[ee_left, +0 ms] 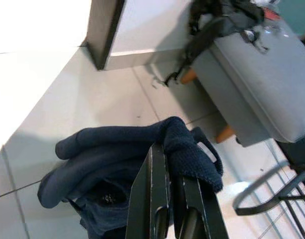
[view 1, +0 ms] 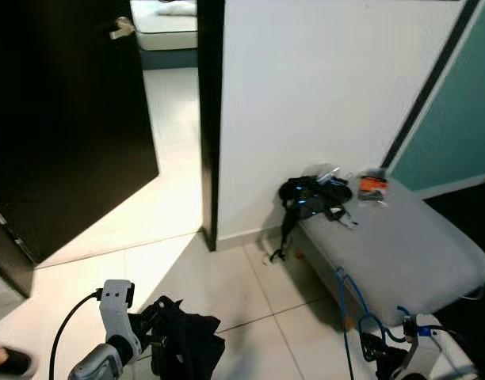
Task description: Hang hanger
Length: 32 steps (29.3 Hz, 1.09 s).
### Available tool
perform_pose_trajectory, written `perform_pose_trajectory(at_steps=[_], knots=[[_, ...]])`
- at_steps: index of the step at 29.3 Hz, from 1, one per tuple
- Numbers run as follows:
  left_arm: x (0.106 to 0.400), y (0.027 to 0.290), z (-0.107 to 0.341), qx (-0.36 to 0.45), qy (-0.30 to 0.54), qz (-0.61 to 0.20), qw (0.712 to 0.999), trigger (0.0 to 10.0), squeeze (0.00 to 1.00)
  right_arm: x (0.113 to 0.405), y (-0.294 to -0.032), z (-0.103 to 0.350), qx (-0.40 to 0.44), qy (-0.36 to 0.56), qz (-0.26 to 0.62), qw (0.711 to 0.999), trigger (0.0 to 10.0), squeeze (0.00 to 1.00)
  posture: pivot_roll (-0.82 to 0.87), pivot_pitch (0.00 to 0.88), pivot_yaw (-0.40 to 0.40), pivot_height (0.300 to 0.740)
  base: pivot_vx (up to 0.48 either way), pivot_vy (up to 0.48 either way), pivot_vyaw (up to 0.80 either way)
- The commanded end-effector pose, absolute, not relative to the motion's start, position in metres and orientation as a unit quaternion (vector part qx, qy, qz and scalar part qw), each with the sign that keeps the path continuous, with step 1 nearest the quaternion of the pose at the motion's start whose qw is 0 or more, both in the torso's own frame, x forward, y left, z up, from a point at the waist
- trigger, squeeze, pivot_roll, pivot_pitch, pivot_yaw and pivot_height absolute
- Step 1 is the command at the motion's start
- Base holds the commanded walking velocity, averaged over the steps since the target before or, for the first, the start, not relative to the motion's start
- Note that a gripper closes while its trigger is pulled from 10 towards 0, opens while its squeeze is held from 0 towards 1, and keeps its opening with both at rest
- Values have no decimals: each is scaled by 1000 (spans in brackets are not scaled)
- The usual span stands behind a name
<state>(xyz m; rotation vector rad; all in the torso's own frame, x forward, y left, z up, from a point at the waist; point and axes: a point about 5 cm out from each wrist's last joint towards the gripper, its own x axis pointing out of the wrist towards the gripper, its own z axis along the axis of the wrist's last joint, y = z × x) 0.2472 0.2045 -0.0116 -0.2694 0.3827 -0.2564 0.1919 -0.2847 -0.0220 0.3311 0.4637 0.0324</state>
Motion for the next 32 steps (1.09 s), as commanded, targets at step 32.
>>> perform_pose_trajectory(at_steps=[32], knots=[[249,205,-3,-129,171,-142,966,10000,0,187,-285,-19,169,232,32,957,10000,0,95,166,-63,740,0,0,675]])
